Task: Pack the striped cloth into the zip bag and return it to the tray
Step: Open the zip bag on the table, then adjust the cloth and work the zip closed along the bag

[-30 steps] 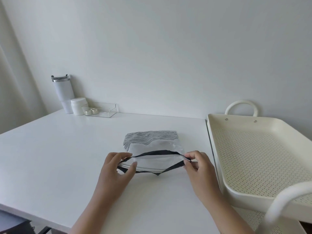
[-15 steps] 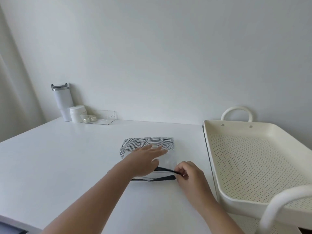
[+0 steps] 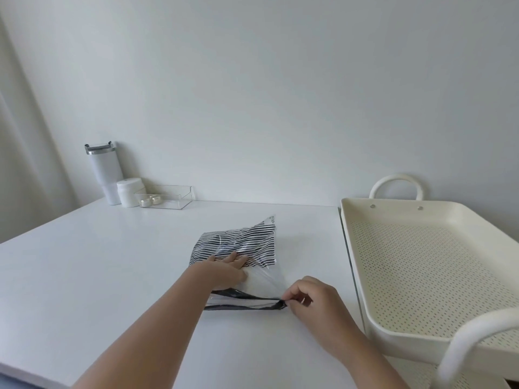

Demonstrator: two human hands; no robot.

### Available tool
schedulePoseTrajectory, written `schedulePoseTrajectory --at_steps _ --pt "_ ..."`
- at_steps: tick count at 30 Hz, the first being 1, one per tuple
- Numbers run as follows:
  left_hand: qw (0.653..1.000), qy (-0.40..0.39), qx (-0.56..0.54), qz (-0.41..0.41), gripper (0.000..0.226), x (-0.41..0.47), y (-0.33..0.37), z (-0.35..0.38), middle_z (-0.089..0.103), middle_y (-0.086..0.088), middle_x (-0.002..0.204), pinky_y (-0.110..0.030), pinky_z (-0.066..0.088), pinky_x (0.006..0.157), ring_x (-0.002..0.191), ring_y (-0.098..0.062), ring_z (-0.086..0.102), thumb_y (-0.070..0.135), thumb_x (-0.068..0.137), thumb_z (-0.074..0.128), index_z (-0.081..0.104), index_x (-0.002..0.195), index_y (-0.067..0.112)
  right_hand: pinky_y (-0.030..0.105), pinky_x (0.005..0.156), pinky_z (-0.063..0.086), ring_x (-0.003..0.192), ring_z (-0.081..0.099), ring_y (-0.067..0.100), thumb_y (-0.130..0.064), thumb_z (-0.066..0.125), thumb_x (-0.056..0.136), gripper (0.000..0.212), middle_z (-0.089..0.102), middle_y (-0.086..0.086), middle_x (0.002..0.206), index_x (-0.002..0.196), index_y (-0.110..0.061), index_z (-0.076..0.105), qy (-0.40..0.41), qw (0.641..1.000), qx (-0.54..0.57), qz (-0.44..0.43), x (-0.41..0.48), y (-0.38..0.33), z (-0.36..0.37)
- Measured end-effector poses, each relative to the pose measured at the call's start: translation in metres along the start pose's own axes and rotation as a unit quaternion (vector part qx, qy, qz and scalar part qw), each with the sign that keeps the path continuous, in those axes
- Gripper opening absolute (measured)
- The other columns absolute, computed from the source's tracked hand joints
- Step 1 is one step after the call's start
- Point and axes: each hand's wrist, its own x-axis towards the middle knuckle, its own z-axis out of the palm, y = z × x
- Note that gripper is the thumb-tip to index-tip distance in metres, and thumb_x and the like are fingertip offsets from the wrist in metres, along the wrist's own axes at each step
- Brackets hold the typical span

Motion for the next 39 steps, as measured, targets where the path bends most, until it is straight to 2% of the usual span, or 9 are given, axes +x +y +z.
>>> schedulePoseTrajectory --at_steps 7,10,13,16,20,25,28,32,39 --pt "0.997 0.019 0.079 -0.006 0.068 -0.01 0.001 -0.006 0.003 0.006 0.163 -0.05 -0.005 0.118 0.149 -0.029 0.0 0.066 0.092 0.022 0.007 0.152 0.038 0.015 0.06 0.041 0.07 0.057 0.01 0.011 0.053 0.077 0.03 0.061 -0.004 0.08 0.072 -0.017 0.065 0.092 0.996 -0.018 0.008 0.004 0.007 -0.002" --pt "0.994 0.097 0.011 0.044 0.049 -0.025 -0.009 -0.007 0.039 0.0 0.153 -0.047 0.013 0.117 0.143 -0.027 0.025 0.049 0.099 0.027 0.037 0.145 0.033 0.012 0.066 0.038 0.082 0.055 0.008 0.01 0.048 0.077 0.031 0.058 -0.005 0.095 0.085 -0.016 0.064 0.095 0.993 -0.068 0.003 0.005 0.006 -0.002" --pt "0.959 0.246 -0.106 0.093 0.029 -0.042 -0.035 -0.004 0.065 0.005 0.12 -0.039 0.032 0.107 0.129 -0.019 0.039 0.036 0.099 0.041 0.061 0.12 0.036 0.022 0.088 0.039 0.103 0.048 0.011 0.0 0.056 0.08 0.029 0.053 -0.01 0.108 0.1 -0.021 0.06 0.085 0.981 -0.156 -0.076 0.0 -0.002 0.001" --pt "0.918 0.339 -0.16 0.133 0.027 -0.058 -0.057 0.009 0.057 0.021 0.116 -0.043 0.03 0.111 0.134 -0.012 0.036 0.028 0.097 0.049 0.064 0.118 0.038 0.031 0.102 0.036 0.12 0.043 0.012 -0.02 0.061 0.079 0.039 0.054 -0.01 0.123 0.116 -0.03 0.056 0.021 0.953 -0.23 -0.197 -0.012 -0.013 0.01" --pt "0.909 0.336 -0.182 0.164 0.033 -0.065 -0.074 0.035 0.048 0.032 0.13 -0.043 0.02 0.116 0.142 -0.007 0.022 0.024 0.1 0.046 0.059 0.123 0.043 0.039 0.107 0.037 0.126 0.047 0.017 -0.043 0.066 0.076 0.058 0.054 -0.01 0.134 0.131 -0.033 0.048 -0.054 0.901 -0.312 -0.295 -0.018 -0.026 0.031" --pt "0.919 0.309 -0.203 0.139 0.036 -0.06 -0.07 0.048 0.044 0.032 0.133 -0.035 0.02 0.117 0.143 -0.006 0.02 0.024 0.1 0.042 0.056 0.129 0.041 0.04 0.099 0.048 0.113 0.06 0.016 -0.047 0.075 0.065 0.064 0.065 -0.011 0.117 0.124 -0.034 0.054 -0.055 0.867 -0.363 -0.337 -0.01 -0.059 0.061" --pt "0.938 0.285 -0.156 0.118 0.035 -0.055 -0.07 0.049 0.045 0.026 0.141 -0.037 0.02 0.116 0.144 -0.006 0.018 0.028 0.1 0.04 0.055 0.129 0.042 0.036 0.099 0.046 0.097 0.062 0.015 -0.031 0.068 0.07 0.033 0.065 -0.014 0.092 0.102 -0.035 0.062 -0.044 0.854 -0.38 -0.354 -0.008 -0.073 0.085" --pt "0.95 0.266 -0.129 0.101 0.038 -0.054 -0.074 0.049 0.034 0.031 0.148 -0.032 0.013 0.117 0.144 -0.001 0.014 0.038 0.101 0.033 0.047 0.135 0.048 0.033 0.093 0.05 0.072 0.059 0.015 -0.015 0.065 0.066 0.015 0.06 -0.011 0.067 0.07 -0.029 0.06 -0.019 0.865 -0.368 -0.34 -0.006 -0.068 0.087" --pt "0.959 0.261 -0.05 0.093 0.047 -0.051 -0.071 0.052 0.016 0.03 0.155 -0.032 0.008 0.117 0.145 0.0 0.011 0.049 0.099 0.021 0.027 0.145 0.049 0.027 0.093 0.039 0.079 0.06 0.013 -0.015 0.063 0.077 0.021 0.068 -0.014 0.076 0.086 -0.034 0.067 -0.01 0.918 -0.309 -0.248 -0.003 -0.039 0.053"
